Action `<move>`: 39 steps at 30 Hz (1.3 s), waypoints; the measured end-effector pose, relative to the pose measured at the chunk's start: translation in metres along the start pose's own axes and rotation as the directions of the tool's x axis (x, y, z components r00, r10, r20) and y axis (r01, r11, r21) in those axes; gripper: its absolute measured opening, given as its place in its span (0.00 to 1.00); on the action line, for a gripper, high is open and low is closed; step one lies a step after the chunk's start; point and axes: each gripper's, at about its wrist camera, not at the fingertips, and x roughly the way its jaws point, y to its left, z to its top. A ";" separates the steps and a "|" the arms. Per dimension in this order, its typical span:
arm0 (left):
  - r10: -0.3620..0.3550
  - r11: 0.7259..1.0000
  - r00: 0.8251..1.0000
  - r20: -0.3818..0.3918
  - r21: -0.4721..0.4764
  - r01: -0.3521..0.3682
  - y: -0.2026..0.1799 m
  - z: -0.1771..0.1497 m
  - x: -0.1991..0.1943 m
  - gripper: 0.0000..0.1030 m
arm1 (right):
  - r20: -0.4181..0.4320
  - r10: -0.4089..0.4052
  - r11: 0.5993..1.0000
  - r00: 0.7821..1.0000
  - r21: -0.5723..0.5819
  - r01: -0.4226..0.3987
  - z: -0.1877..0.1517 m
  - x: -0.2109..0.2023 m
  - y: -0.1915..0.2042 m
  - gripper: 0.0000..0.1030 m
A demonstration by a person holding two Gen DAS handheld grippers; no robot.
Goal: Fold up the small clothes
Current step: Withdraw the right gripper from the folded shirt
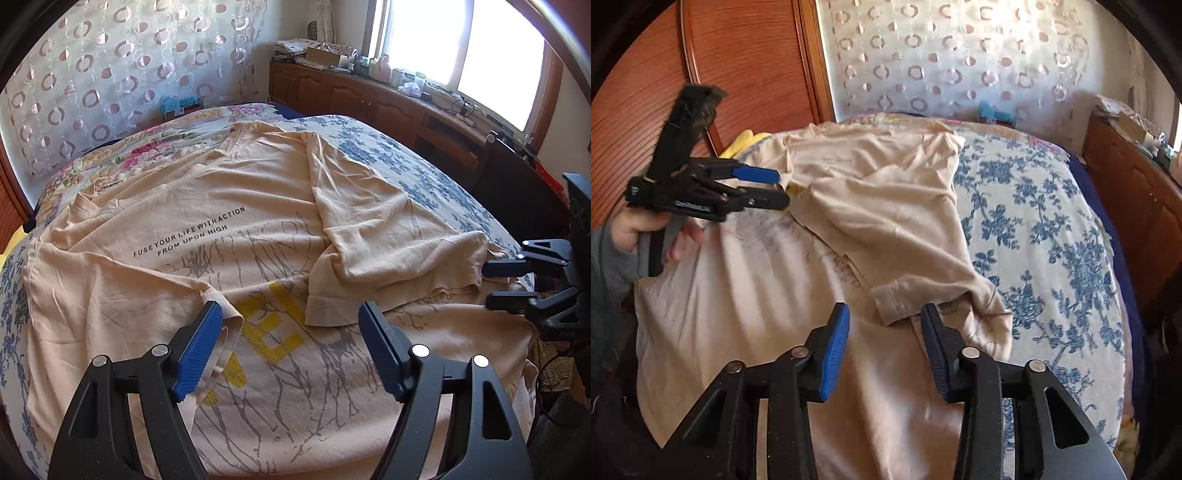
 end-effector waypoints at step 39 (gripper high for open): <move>0.324 0.910 0.946 -0.002 -0.272 -0.313 0.203 0.010 -0.012 0.75 | 0.060 -0.011 0.999 0.998 -0.041 0.014 0.127 0.069 -0.036 0.52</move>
